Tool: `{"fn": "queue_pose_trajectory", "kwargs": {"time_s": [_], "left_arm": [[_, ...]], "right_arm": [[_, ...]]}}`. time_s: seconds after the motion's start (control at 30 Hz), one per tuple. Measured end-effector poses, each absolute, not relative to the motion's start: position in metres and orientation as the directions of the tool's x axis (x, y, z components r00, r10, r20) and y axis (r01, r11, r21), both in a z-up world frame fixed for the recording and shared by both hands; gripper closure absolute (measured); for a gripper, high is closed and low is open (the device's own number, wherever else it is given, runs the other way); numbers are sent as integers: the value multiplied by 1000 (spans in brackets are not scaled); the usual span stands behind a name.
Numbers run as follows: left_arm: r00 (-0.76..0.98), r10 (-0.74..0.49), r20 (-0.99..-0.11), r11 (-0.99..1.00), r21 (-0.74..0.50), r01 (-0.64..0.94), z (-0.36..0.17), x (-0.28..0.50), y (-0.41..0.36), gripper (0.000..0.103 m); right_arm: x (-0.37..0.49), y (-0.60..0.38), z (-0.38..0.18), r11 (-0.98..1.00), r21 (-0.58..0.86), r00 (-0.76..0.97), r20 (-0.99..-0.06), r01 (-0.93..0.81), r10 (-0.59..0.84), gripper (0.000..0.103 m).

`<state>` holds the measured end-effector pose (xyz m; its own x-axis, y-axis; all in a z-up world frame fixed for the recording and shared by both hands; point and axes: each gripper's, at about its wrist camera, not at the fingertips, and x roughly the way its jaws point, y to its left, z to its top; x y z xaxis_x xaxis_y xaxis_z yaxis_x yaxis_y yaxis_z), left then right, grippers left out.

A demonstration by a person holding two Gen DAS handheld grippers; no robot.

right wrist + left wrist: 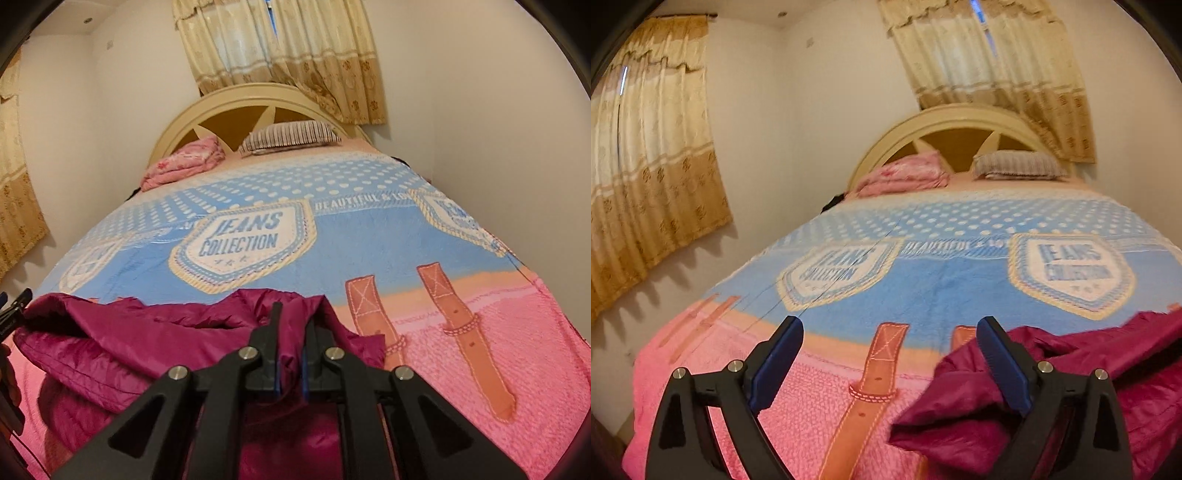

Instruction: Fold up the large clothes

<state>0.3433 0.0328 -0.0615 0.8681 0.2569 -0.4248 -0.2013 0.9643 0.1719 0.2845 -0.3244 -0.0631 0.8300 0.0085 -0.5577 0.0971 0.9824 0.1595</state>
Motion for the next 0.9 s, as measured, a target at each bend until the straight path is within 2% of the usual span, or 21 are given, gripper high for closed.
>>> {"fn": "queue_pose_trajectory", "kwargs": {"time_s": [0.07, 0.13, 0.17, 0.2, 0.23, 0.27, 0.43, 0.63, 0.7, 0.83, 0.9], "left_arm": [[853, 291, -432, 956, 164, -243, -63, 359, 42, 8], [841, 327, -431, 945, 162, -284, -64, 370, 48, 8], [834, 349, -428, 937, 162, -309, -65, 374, 51, 8], [827, 363, -430, 932, 161, -325, -67, 375, 50, 8], [820, 365, -441, 931, 155, -332, -70, 378, 48, 8], [817, 365, -446, 931, 152, -333, -72, 378, 47, 8], [826, 377, -419, 926, 180, -332, -76, 368, 25, 8], [878, 362, -314, 930, 182, -319, -58, 342, -8, 7], [889, 346, -300, 929, 239, -281, -64, 343, -31, 6], [889, 352, -293, 901, 364, -236, -94, 364, -66, 6], [862, 380, -335, 887, 397, -236, -112, 383, -69, 6]], "right_arm": [[300, -331, -71, 979, 168, 823, -568, 116, 0, 89], [313, -336, -76, 974, 169, 821, -570, 149, -26, 73], [320, -336, -78, 974, 162, 819, -573, 160, -39, 59], [326, -335, -80, 973, 143, 815, -576, 179, -65, 36], [331, -332, -82, 972, 113, 812, -573, 207, -107, 28], [335, -330, -83, 968, 94, 816, -561, 232, -141, 25], [339, -309, -80, 964, 6, 812, -541, 265, -220, 25], [320, -266, -69, 983, -73, 825, -535, 169, -182, 25], [317, -244, -73, 989, -81, 828, -541, 126, -149, 18], [335, -216, -97, 992, -115, 805, -584, 46, -105, 18], [350, -218, -110, 988, -142, 784, -608, 53, -129, 18]]}}
